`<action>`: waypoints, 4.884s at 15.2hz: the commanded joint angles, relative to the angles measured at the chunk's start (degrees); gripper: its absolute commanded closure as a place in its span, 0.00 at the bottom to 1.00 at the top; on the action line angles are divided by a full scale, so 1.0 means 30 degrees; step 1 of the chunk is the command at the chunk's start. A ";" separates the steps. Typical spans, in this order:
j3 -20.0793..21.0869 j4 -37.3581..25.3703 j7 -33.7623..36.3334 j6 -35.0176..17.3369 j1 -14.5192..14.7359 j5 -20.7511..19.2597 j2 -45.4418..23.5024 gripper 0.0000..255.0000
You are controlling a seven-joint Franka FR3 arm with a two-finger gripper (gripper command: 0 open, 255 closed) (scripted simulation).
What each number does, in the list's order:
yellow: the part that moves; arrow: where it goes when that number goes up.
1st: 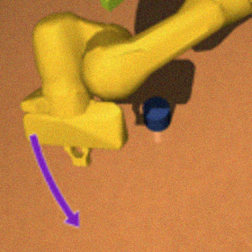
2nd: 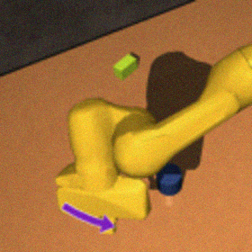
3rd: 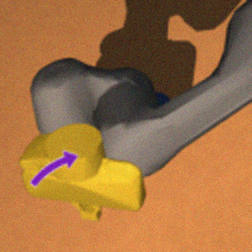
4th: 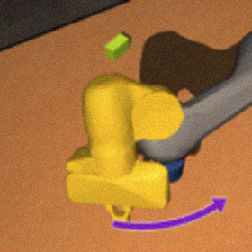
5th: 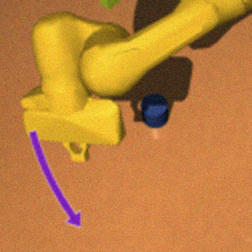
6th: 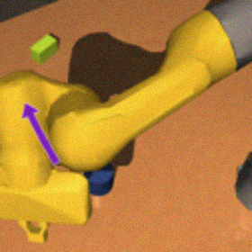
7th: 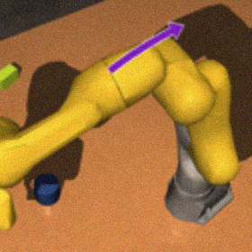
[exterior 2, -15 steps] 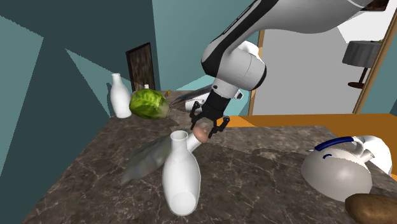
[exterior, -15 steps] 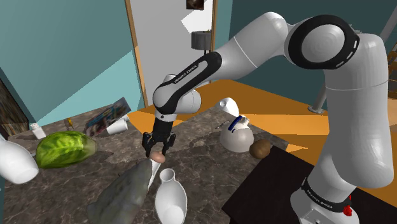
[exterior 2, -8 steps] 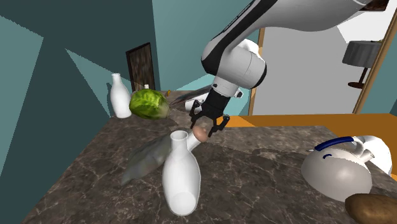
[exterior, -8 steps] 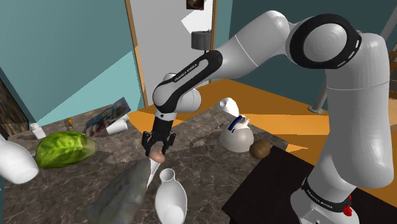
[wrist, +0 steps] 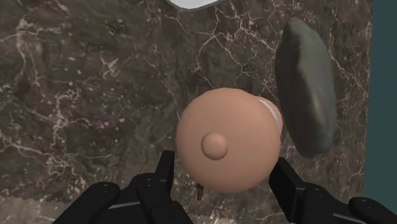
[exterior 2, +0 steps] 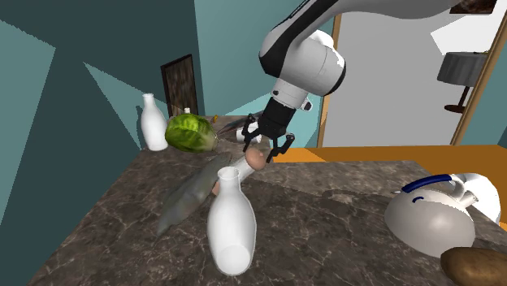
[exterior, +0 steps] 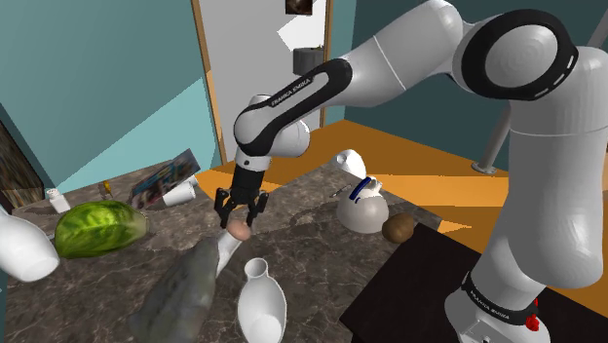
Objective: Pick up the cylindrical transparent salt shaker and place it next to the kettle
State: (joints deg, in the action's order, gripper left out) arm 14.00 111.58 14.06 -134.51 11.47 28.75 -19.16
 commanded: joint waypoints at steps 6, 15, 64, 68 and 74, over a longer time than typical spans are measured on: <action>-0.0086 -0.0578 0.0699 0.1365 -0.0042 -0.0317 0.0926 1.00; -0.0175 -0.1510 0.1574 0.3200 -0.0116 -0.0688 0.1967 1.00; -0.5466 0.0512 -0.6019 1.1701 -0.5486 -0.1200 0.8360 1.00; -0.5432 0.1342 -0.6397 1.0793 -0.5460 -0.1101 0.8210 1.00; -0.5384 0.2463 -0.6981 0.9441 -0.5416 -0.0908 0.7867 1.00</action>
State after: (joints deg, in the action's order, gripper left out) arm -2.21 118.31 -6.57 -105.34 -4.83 25.88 4.65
